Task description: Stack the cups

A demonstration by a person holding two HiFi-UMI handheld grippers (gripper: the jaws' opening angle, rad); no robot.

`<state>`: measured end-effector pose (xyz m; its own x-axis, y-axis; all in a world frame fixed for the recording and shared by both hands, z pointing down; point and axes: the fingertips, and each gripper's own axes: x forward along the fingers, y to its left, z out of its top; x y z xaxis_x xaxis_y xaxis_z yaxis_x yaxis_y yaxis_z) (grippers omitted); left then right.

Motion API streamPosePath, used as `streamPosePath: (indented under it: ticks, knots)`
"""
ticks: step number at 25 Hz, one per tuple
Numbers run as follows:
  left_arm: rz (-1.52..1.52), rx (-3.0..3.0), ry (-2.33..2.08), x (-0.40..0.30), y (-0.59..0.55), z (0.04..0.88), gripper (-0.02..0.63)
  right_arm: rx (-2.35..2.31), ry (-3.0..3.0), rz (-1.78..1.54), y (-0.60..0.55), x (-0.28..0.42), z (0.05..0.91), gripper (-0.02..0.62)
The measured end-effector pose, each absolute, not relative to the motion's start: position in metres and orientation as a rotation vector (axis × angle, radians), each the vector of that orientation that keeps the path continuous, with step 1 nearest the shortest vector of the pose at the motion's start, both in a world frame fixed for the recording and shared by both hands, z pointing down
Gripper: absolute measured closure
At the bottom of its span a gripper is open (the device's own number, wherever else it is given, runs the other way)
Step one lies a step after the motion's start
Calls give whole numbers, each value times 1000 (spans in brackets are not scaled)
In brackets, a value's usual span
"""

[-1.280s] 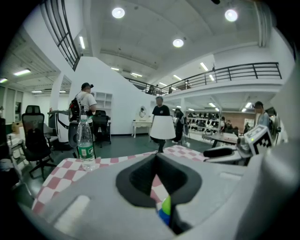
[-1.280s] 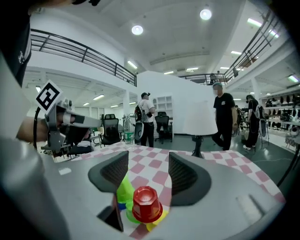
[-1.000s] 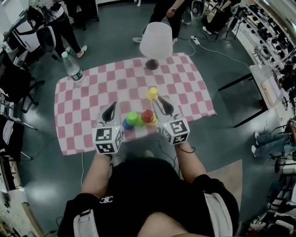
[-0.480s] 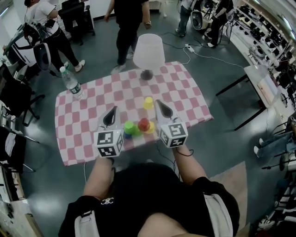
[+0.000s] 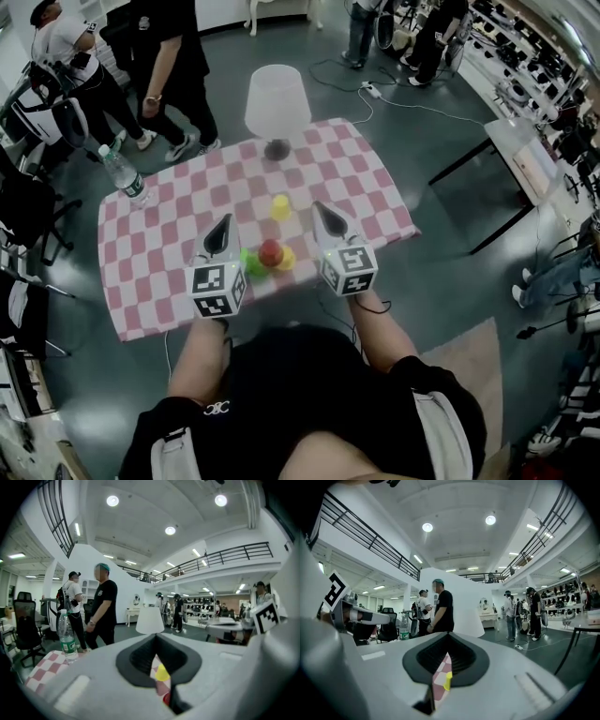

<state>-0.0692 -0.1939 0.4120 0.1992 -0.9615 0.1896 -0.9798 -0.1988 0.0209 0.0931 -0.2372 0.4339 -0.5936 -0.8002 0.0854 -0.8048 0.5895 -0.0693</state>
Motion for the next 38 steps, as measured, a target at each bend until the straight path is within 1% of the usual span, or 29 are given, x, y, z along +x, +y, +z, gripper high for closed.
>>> streamPosePath:
  ticks: [7,13,14,16,17,19,26,38]
  knots:
    - [213,2319,-1896,-40,-201,418,607,1398,-2728,158,-252,128,449,597]
    - [219,2288,-1922,-29,-204,421,607,1280,-2746,97,-269,137,456,593]
    - [224,2282,-1928,-29,-204,422,607,1208,-2769,80,-271,132,458,563]
    - [234,2269,-1942,-31,-203,424,607,1039,-2779,45,-274,120,470,422]
    - [237,2261,-1952,-32,-202,424,607,964,-2763,28,-276,114,476,384]
    - [241,2244,-1974,-37,-200,424,607,837,-2723,-8,-281,104,486,362]
    - [249,2177,-2052,-53,-191,422,607,474,-2538,-204,-294,68,518,356]
    - [247,1965,-2214,-101,-158,432,607,91,-2228,-354,-307,18,611,350]
